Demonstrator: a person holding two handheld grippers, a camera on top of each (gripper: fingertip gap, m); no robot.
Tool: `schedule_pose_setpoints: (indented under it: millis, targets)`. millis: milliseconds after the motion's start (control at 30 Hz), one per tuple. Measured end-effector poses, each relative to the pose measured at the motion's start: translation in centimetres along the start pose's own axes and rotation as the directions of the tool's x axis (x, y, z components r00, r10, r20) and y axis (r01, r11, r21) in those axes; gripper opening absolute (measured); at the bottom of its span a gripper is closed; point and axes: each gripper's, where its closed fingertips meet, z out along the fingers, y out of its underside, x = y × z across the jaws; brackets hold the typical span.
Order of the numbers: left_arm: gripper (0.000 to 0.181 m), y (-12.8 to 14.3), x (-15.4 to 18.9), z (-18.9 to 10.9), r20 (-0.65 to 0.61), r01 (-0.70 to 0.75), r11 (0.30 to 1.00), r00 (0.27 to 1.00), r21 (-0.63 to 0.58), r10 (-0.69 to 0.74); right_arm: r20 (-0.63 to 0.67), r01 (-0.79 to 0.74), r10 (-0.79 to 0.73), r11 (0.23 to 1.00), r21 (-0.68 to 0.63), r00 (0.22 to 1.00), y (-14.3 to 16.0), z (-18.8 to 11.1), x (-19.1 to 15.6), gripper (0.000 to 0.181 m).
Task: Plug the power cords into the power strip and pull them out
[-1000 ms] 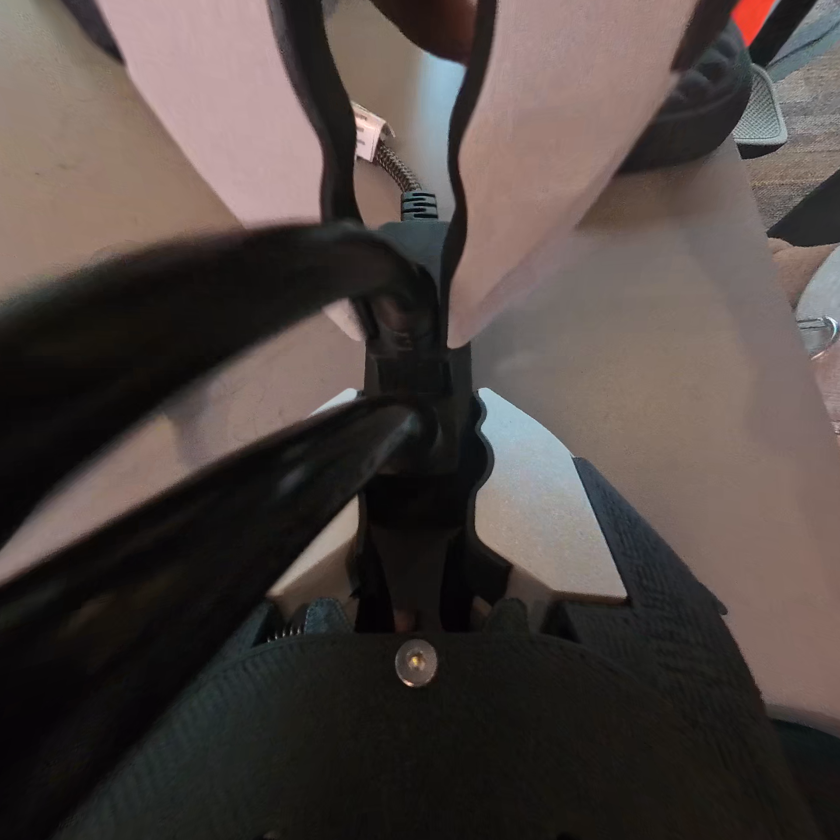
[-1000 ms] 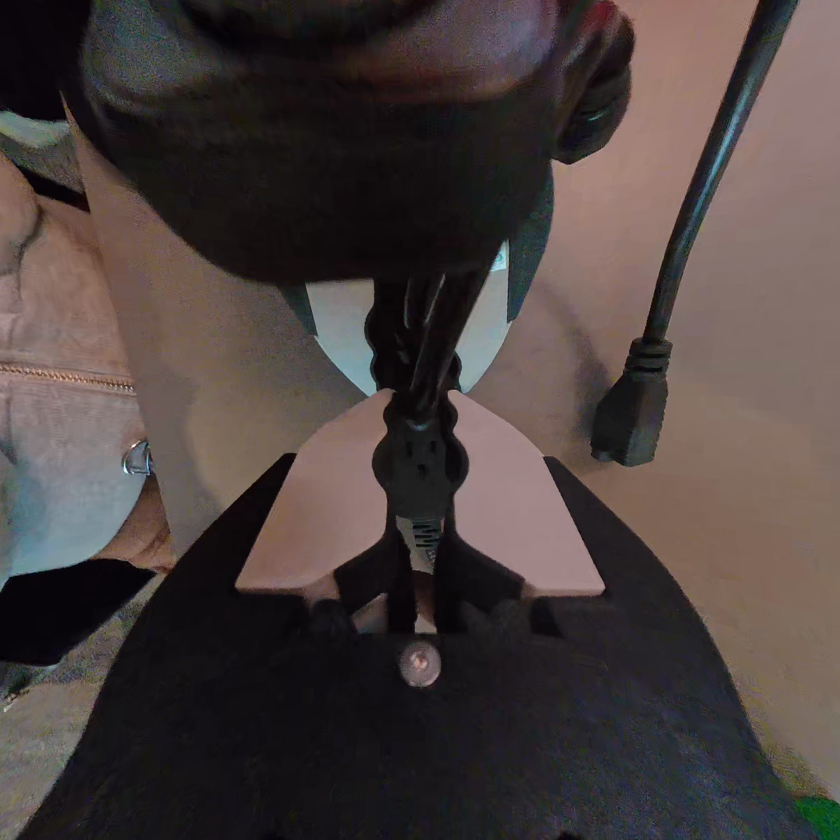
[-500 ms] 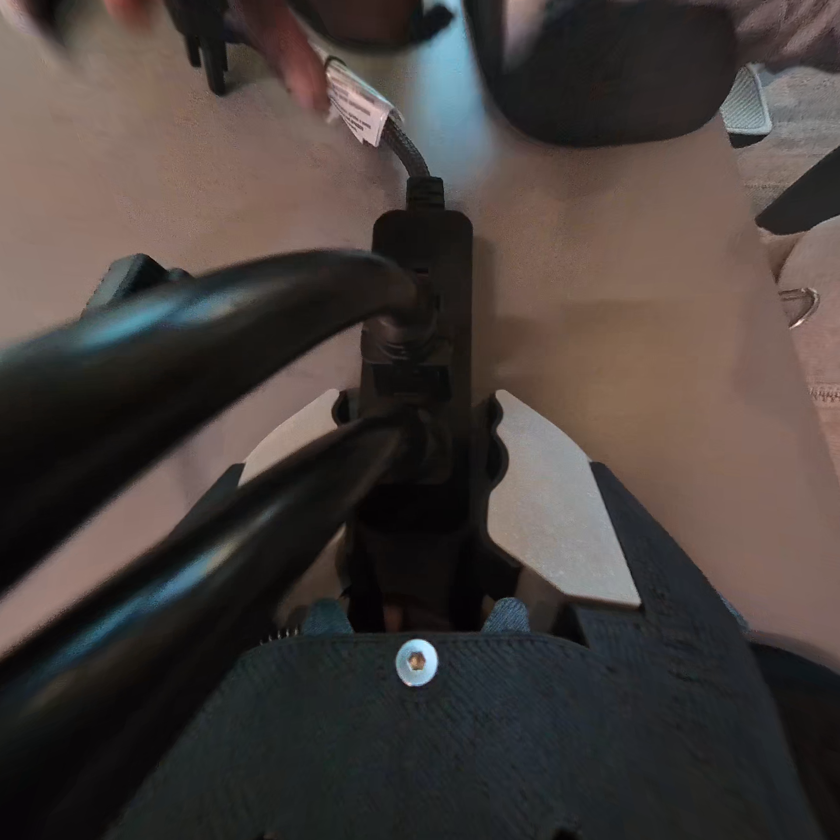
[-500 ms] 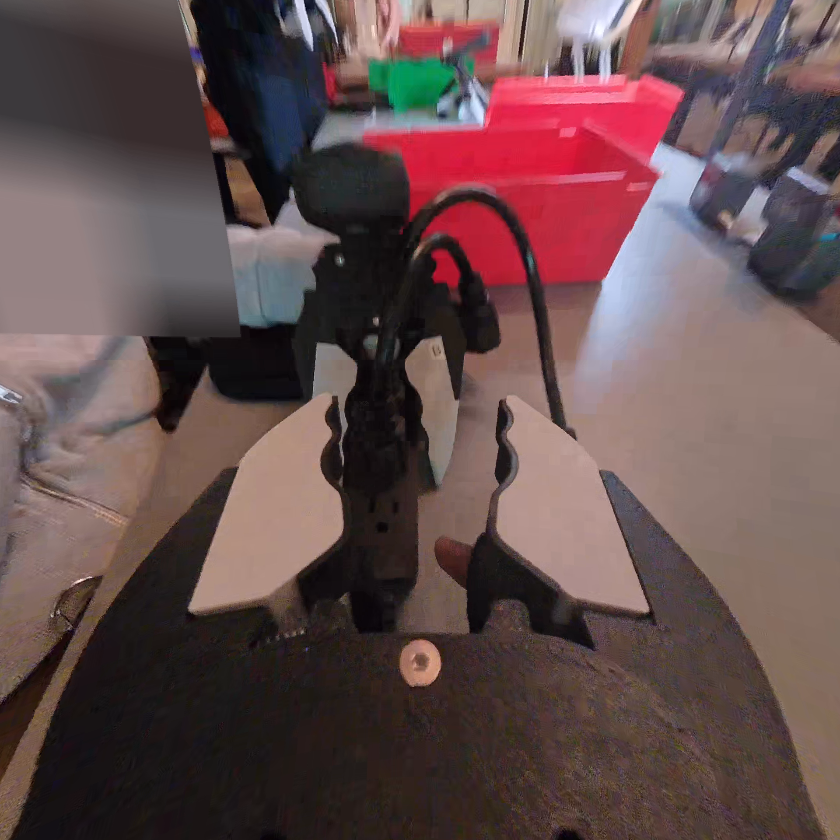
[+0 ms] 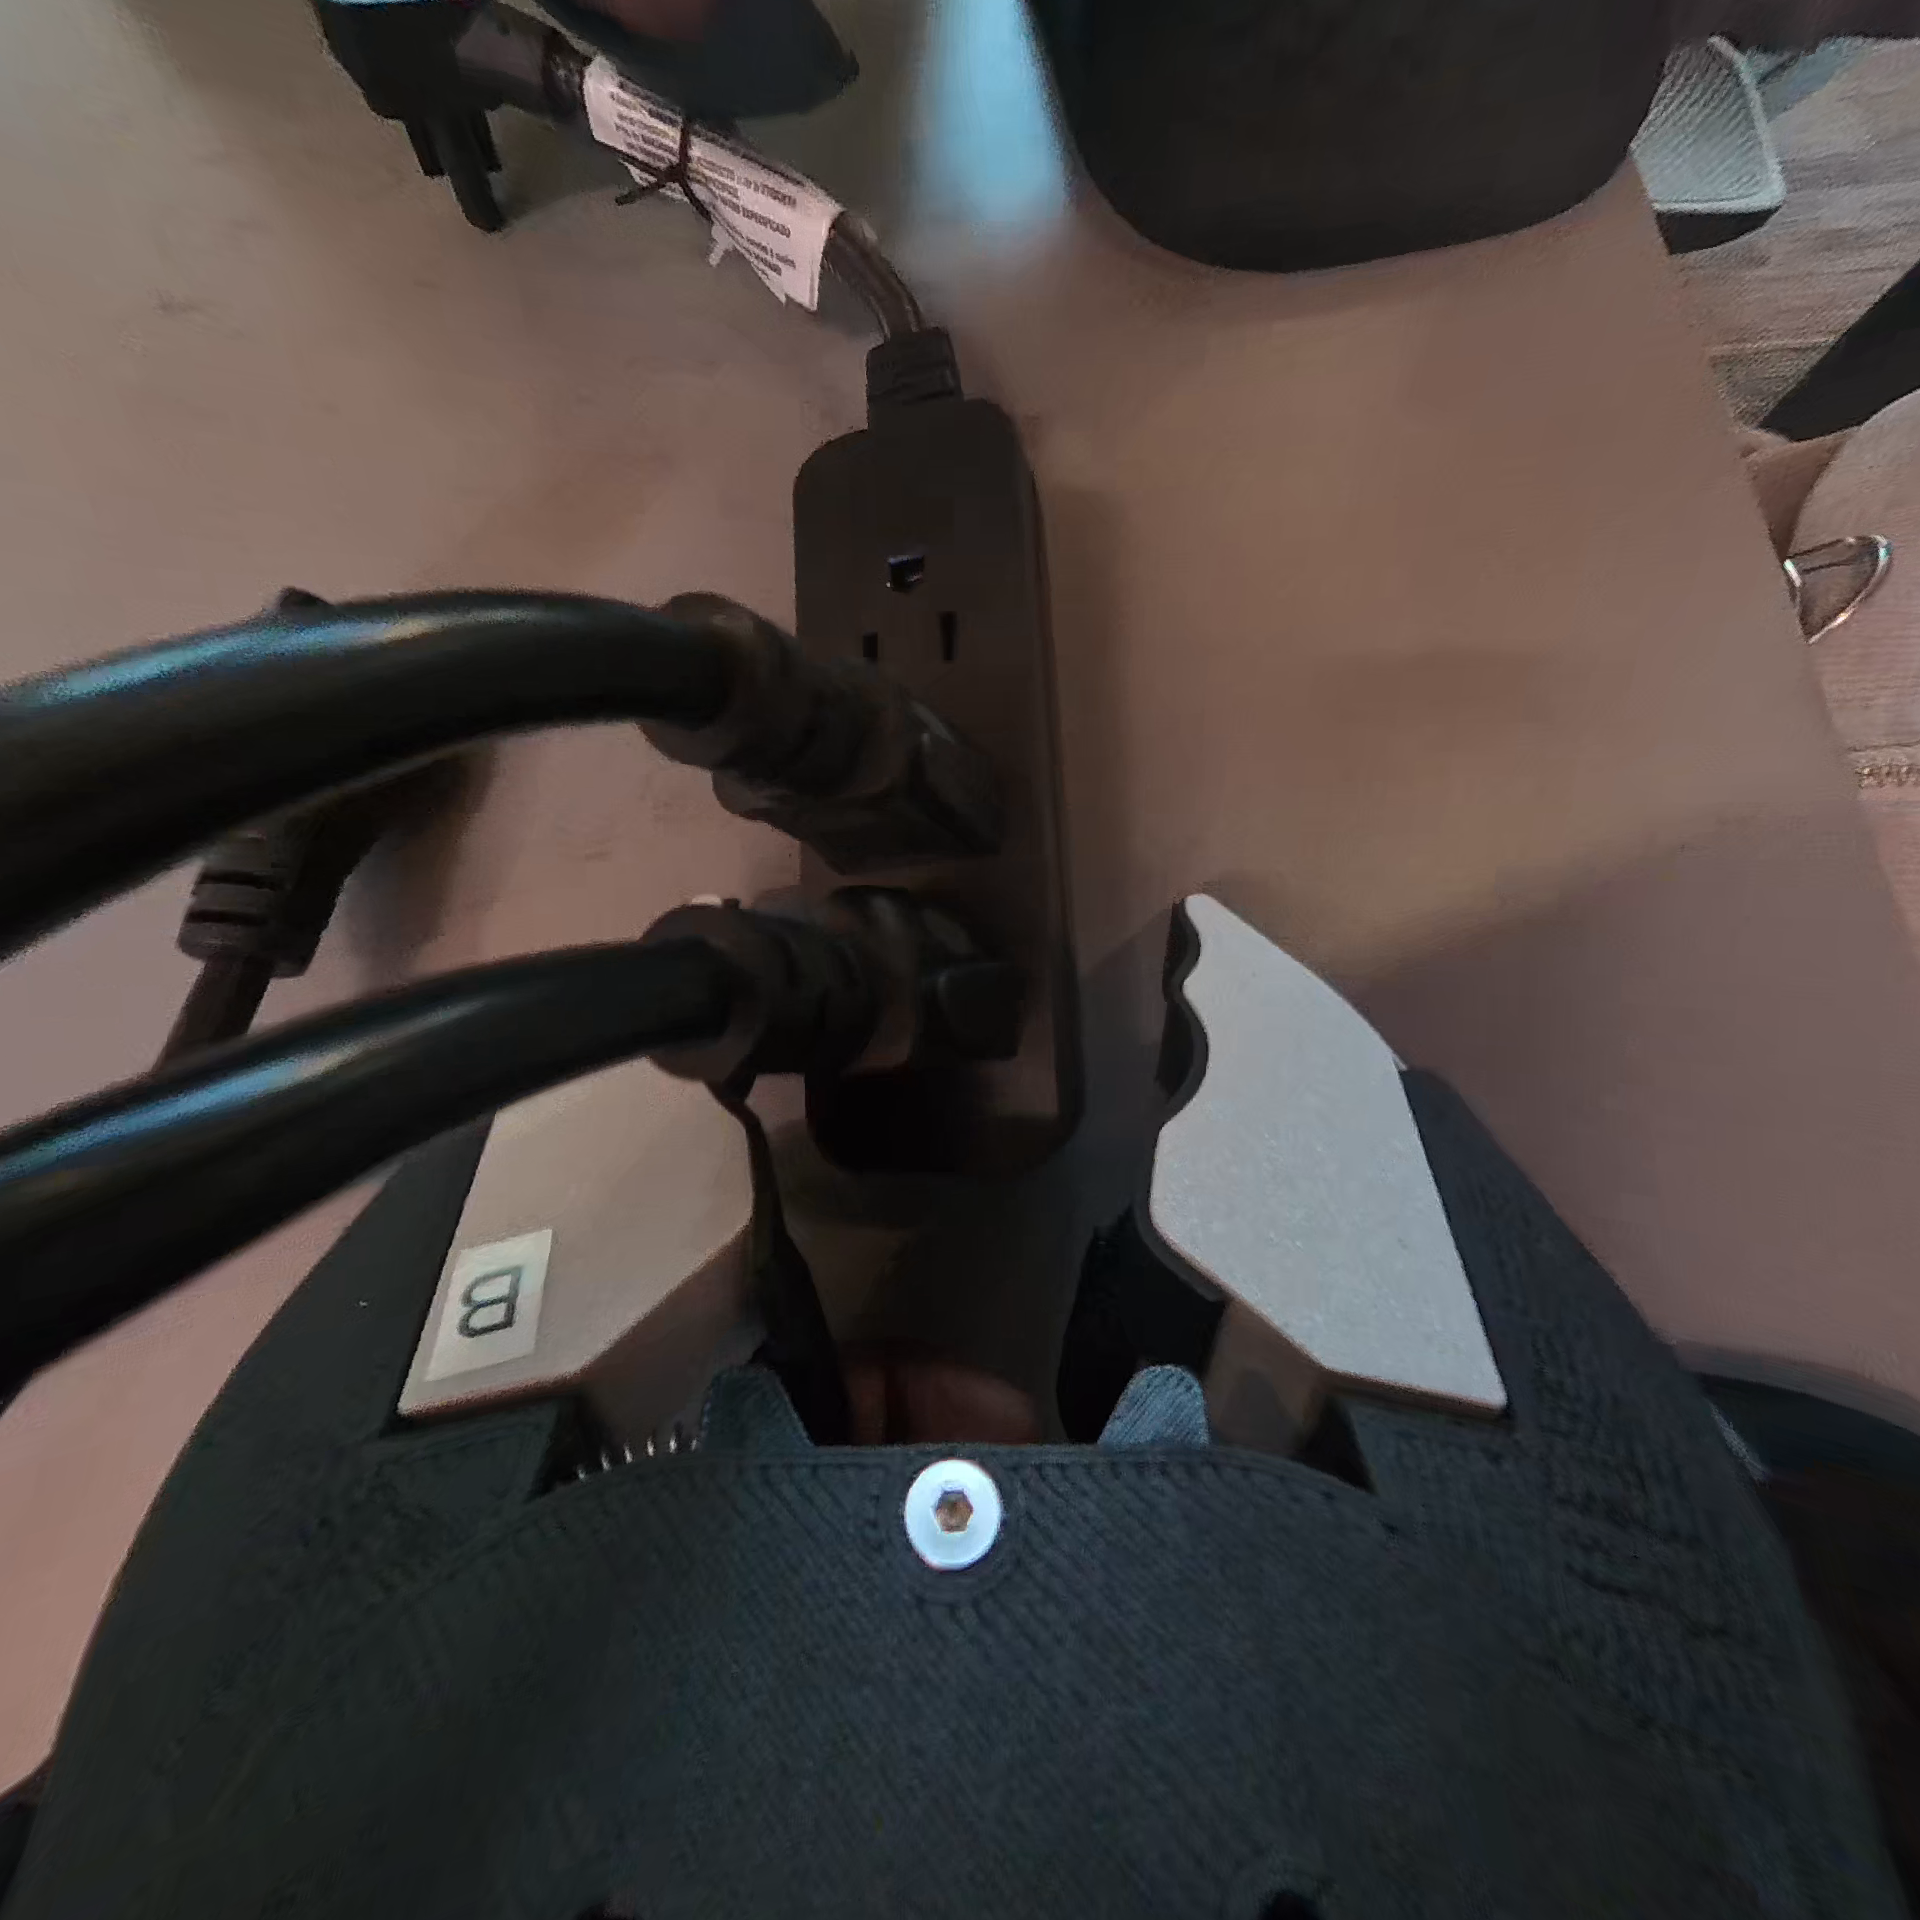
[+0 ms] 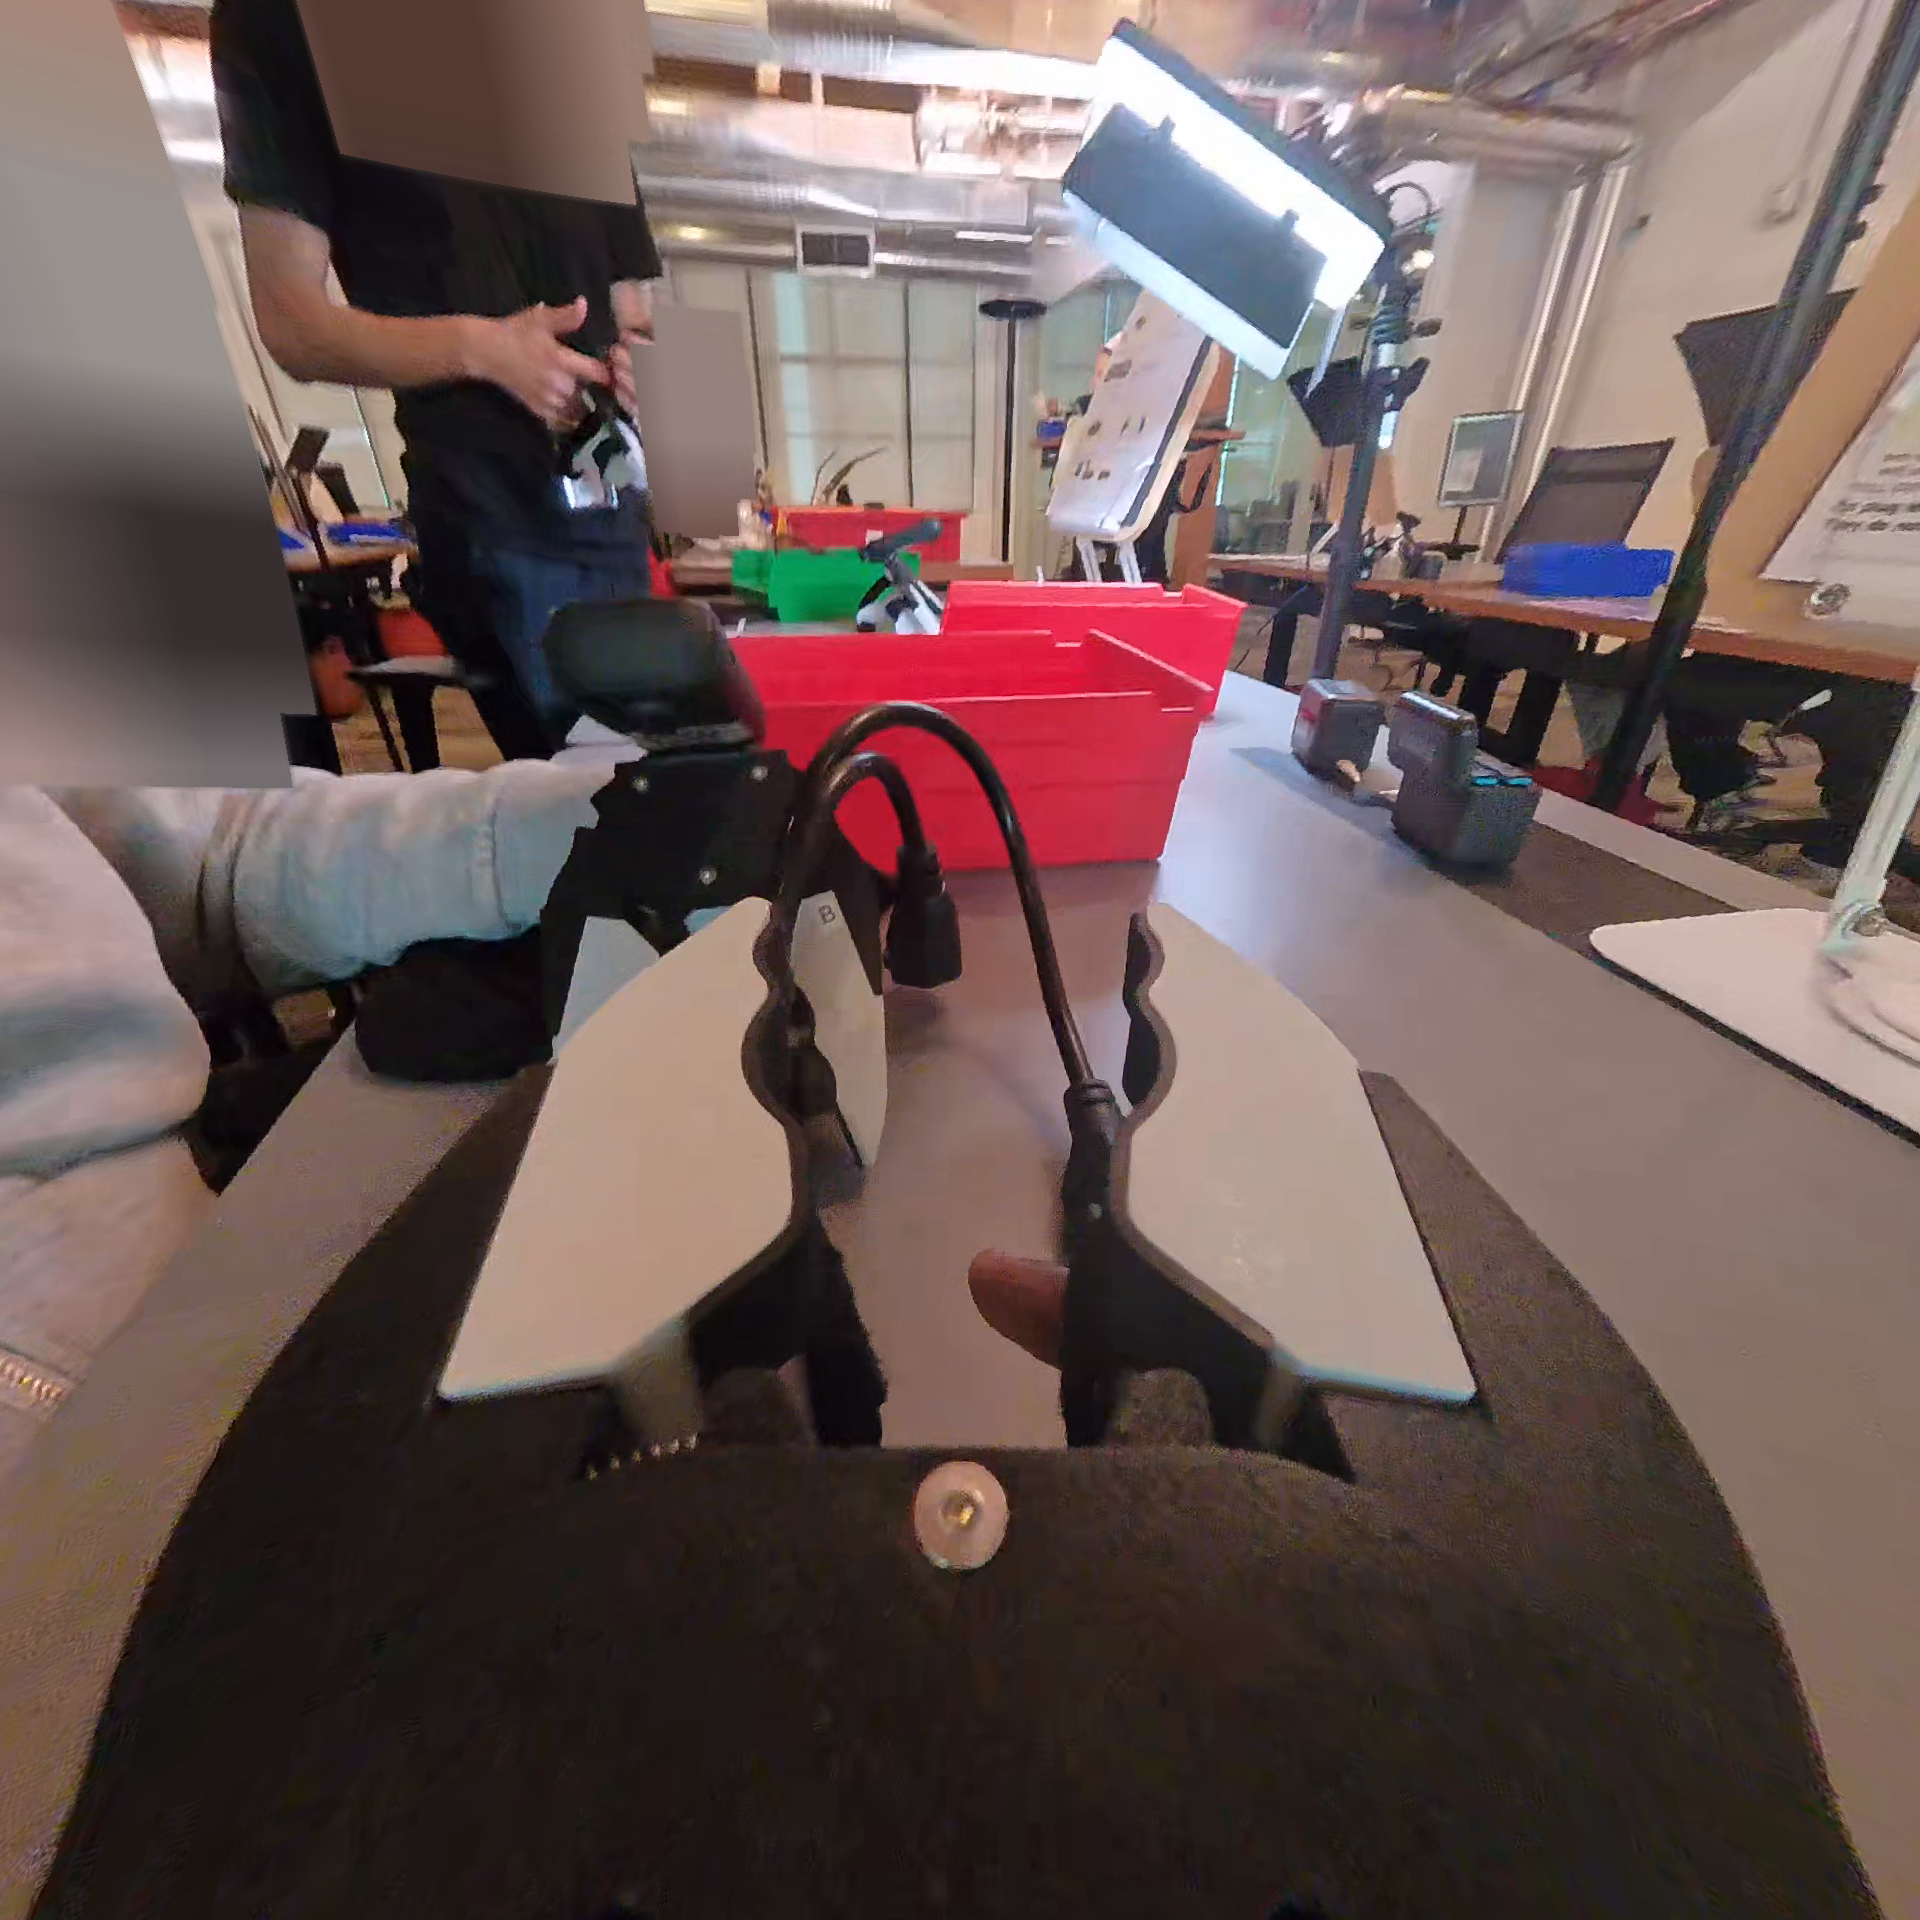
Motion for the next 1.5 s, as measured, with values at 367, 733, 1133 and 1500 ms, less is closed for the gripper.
schedule_pose_setpoints:
  millis: [367,733,1133,1500]
  targets:
    - [0.081,1.3,1.2,-2.2,-0.060,-0.010,0.999,0.998,-0.051,0.007,-0.034,0.004,-0.001,0.995,0.096,0.999,-1.9,-0.9,0.5,0.060]
    - [0.082,0.4,1.4,-4.6,-0.020,0.001,1.000,1.000,0.002,-0.001,-0.054,0.034,-0.019,0.960,0.278,0.998,-5.2,-2.4,0.4,0.063]
    - [0.088,-4.2,6.2,-11.4,0.182,-0.058,0.874,0.983,0.483,-0.035,-0.166,0.050,0.034,0.878,0.477,0.986,-7.8,-4.6,2.3,0.081]
    - [0.074,0.4,3.6,-28.1,0.677,-0.073,0.874,0.665,0.480,-0.316,-0.175,0.046,0.039,0.887,0.460,0.984,-7.3,-4.4,2.6,0.082]
